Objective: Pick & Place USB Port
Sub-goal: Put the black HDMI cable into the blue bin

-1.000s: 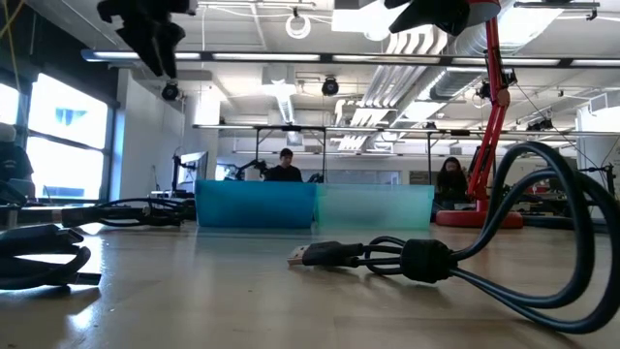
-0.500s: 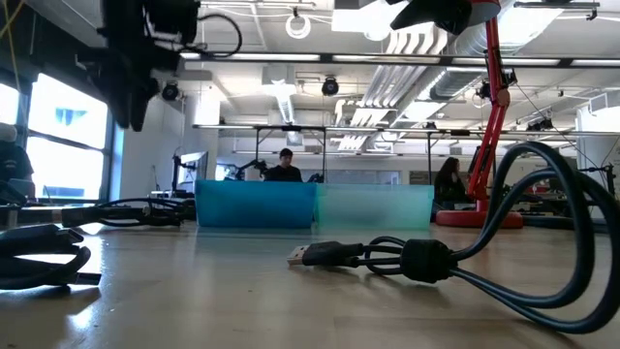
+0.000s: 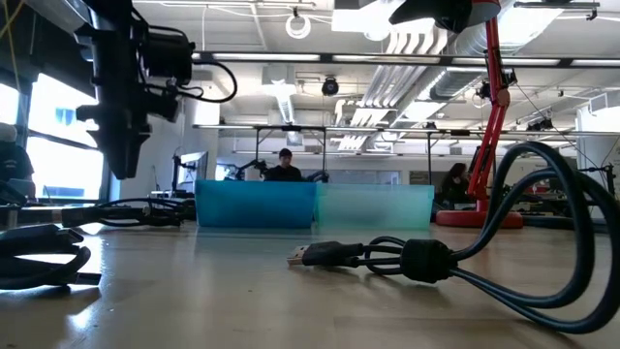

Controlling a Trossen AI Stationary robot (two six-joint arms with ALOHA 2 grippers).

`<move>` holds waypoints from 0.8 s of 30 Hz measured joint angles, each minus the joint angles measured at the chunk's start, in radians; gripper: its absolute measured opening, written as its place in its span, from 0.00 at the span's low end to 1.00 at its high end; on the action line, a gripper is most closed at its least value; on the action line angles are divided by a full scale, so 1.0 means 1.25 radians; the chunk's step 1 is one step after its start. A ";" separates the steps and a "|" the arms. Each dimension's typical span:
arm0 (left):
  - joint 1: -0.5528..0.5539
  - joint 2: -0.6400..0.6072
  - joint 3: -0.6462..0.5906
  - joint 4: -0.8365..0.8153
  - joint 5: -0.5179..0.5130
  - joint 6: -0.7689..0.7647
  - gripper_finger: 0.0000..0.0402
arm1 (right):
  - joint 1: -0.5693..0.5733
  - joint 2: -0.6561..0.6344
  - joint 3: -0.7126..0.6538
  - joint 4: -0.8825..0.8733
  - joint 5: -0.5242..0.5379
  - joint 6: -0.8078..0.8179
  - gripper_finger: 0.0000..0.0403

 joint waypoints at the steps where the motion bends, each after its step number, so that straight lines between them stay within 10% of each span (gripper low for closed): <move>1: 0.000 0.001 -0.004 0.008 -0.005 0.000 0.60 | 0.000 0.000 0.000 0.000 0.000 0.000 0.48; 24: 0.001 0.179 -0.006 0.096 -0.035 -0.002 0.60 | 0.000 0.000 0.000 0.000 -0.003 0.000 0.48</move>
